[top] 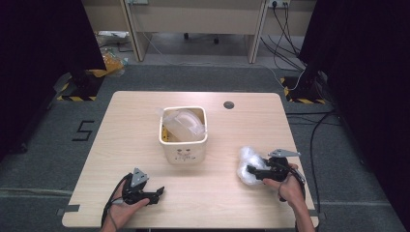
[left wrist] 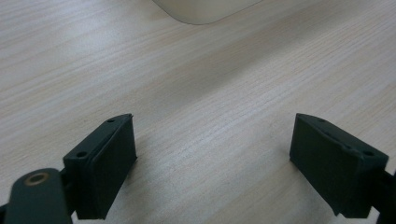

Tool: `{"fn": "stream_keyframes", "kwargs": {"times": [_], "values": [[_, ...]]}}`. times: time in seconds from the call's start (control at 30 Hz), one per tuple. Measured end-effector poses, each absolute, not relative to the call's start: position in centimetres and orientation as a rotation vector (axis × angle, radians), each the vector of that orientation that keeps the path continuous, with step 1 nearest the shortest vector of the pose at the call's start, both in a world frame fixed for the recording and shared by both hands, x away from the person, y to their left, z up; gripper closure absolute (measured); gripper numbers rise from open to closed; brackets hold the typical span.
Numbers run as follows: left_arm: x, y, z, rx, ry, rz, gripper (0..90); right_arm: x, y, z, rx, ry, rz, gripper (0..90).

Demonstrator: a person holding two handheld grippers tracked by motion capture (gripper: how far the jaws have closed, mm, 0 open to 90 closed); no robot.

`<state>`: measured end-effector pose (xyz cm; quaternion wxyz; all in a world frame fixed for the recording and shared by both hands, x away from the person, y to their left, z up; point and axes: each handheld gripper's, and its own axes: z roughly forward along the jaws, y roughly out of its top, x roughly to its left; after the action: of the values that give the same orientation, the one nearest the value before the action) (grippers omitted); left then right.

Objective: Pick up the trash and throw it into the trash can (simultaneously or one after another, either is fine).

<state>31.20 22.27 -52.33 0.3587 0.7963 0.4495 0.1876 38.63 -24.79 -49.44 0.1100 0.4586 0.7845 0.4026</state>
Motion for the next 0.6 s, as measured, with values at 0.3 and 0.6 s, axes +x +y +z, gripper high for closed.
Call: {"fn": "stream_keyframes", "kwargs": {"times": [0.3, 0.6], "values": [[31.2, 22.3, -52.3, 2.054, 1.159, 0.483, 13.5, 38.6, -24.8, -49.1, 1.371, 2.295, 1.181, 45.4], [31.2, 22.3, -52.3, 2.054, 1.159, 0.483, 13.6, 38.2, -25.2, -47.4, 1.351, 2.258, 1.282, 52.2]]}}
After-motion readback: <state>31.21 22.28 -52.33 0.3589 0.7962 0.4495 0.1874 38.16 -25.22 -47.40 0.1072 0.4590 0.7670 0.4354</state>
